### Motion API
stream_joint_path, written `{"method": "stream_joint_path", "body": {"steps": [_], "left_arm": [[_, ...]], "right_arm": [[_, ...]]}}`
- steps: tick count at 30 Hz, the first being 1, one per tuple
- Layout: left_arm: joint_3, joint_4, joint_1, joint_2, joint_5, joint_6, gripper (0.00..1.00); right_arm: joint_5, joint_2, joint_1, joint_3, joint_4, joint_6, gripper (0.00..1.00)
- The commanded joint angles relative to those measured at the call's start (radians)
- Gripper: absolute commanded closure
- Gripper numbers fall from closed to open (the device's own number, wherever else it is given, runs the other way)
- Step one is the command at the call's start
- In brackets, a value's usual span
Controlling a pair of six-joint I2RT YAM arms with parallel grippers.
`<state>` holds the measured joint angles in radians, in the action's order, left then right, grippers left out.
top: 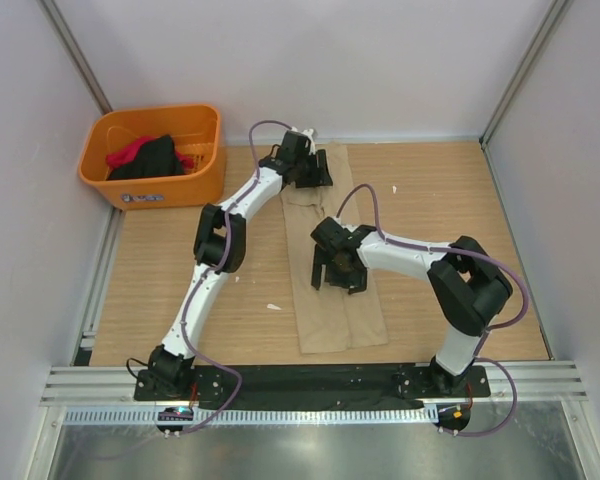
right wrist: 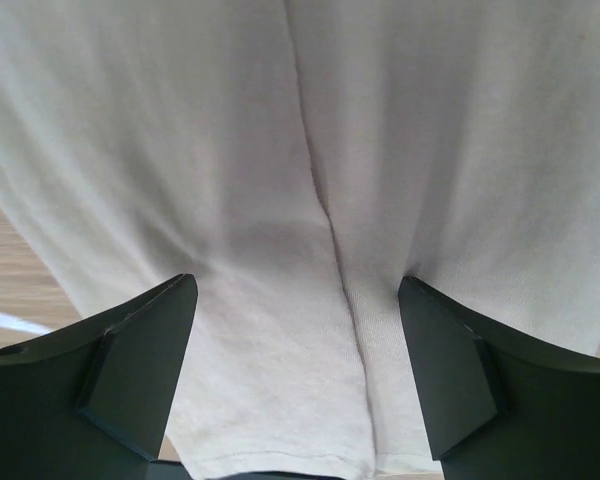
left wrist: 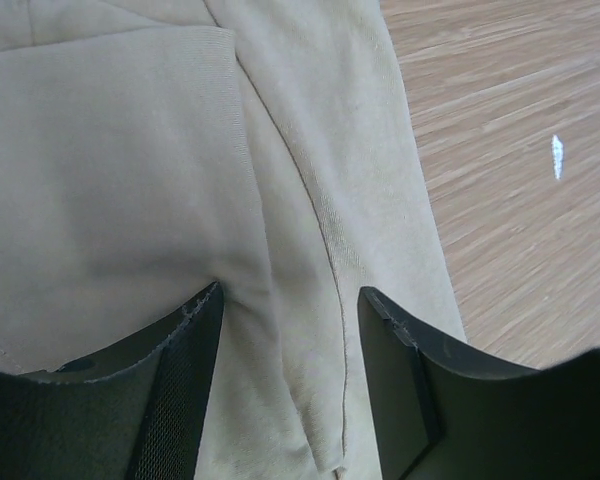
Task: Fold and stack the t-shirts
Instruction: Fold the tshirt
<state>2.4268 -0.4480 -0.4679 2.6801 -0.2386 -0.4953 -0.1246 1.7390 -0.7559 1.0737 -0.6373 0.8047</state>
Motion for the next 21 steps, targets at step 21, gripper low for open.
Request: {"method": "stream_joint_path", "body": {"steps": [21], "left_arm": [[-0.352,-0.149,0.077,-0.602,-0.145,0.008,0.35]], "right_arm": [[0.161,-0.266,0.039,0.013,-0.117,-0.024,0.15]]}}
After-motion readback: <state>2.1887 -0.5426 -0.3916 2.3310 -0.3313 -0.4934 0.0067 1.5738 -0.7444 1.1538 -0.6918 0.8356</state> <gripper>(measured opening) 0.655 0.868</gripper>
